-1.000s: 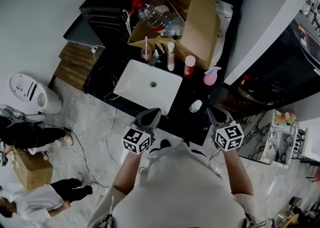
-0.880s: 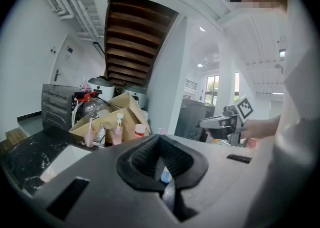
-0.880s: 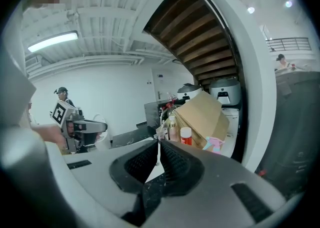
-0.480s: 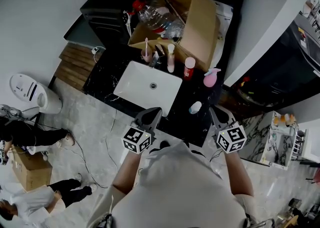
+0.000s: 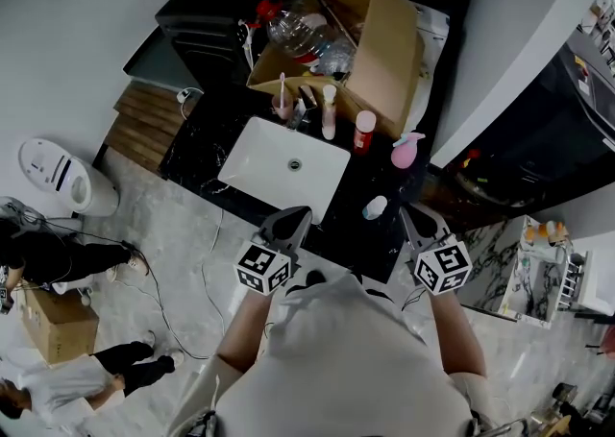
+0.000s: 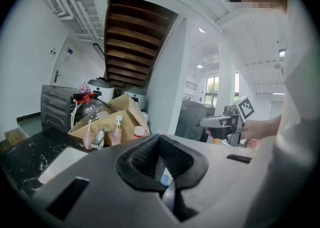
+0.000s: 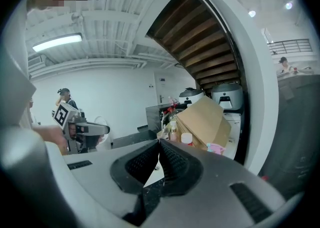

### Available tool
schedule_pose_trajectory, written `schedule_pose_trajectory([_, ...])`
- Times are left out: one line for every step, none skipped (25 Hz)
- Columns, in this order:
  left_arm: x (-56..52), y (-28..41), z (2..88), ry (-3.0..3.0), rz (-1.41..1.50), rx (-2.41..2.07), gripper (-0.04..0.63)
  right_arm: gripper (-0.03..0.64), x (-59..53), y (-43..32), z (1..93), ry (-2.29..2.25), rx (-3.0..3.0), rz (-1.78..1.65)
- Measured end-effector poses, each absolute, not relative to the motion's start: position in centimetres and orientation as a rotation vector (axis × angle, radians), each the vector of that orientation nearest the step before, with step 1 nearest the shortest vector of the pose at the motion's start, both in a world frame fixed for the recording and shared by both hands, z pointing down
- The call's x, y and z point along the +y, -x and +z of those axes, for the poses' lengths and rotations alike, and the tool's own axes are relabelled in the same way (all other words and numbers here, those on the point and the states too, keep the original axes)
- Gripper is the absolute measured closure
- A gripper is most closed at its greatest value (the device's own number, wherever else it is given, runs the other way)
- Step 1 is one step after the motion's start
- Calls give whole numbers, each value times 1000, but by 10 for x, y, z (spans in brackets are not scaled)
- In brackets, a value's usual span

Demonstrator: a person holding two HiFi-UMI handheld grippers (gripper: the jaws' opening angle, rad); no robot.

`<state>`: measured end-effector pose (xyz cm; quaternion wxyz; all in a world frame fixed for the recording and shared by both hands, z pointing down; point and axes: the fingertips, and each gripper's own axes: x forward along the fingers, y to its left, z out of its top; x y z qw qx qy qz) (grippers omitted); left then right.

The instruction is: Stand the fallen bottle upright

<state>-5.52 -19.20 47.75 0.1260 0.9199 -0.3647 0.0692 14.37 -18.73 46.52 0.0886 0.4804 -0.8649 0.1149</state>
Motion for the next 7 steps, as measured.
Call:
schedule_pose_trajectory([-192,55,478,-2679,200,-1062,588,586,-187,-144,466,-1430,-2574,343])
schedule_pose_trajectory([-192,55,478,-2678,198,-1063,588,586,-187,-144,466,-1430,-2574,345])
schedule_pose_trajectory([-192,55,478,-2678,197,-1063,588,586,-187,-144,467,-1431,-2574,347])
schedule_pose_trajectory([-192,55,479,-2677,196,-1064,588,586,-187,-144,467,-1432,-2573,349])
schedule_pose_trajectory([-192,55,479,-2676,196,-1064,589,586,-187,-145,468,-1433,-2573,352])
schedule_pose_trajectory([-192,55,480,-2674,196,-1065,588,586,-188,-146,469,-1435,-2572,354])
schedule_pose_trajectory([-192,55,481,-2673,195,-1065,589,586,-188,-146,470,-1436,-2570,356])
